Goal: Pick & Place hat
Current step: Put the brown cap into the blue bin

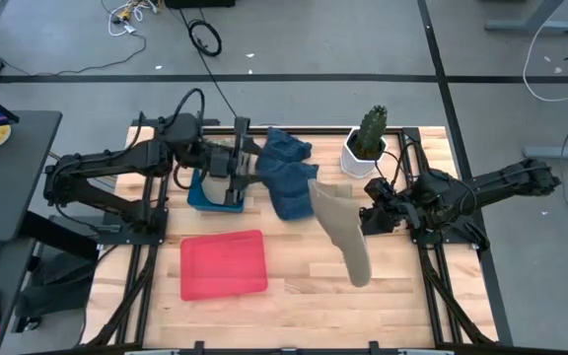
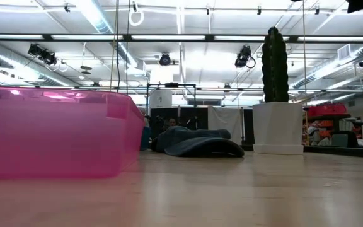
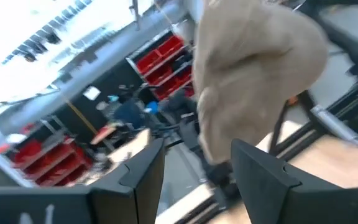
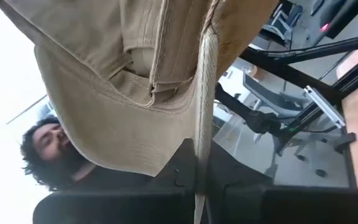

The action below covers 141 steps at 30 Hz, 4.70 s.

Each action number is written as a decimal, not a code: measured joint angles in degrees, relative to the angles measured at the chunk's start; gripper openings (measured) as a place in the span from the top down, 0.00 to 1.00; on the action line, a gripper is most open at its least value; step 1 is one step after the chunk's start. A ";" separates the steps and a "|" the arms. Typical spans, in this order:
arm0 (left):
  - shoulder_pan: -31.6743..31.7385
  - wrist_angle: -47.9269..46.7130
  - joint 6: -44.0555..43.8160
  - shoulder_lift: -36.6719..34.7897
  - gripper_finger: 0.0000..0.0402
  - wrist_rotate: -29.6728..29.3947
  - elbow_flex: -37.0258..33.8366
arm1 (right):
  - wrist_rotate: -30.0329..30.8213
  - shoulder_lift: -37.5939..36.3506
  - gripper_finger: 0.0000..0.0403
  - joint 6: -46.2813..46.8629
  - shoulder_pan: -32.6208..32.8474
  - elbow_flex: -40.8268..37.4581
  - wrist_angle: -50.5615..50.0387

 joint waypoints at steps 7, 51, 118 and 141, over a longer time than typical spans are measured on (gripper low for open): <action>0.04 5.86 -8.31 2.59 0.53 5.04 0.04 | -0.66 1.79 0.99 3.91 0.00 -0.02 0.49; -2.22 10.98 -19.08 12.00 0.75 21.87 -0.03 | -1.46 6.45 0.98 4.44 0.02 -0.02 3.94; 6.36 -39.29 -37.38 -8.94 0.95 31.23 0.04 | -0.40 6.21 0.34 1.86 -0.09 -0.04 8.91; 13.32 -66.57 -21.37 -9.25 0.95 11.93 12.82 | 15.60 6.27 0.49 -16.95 -1.59 9.23 -16.52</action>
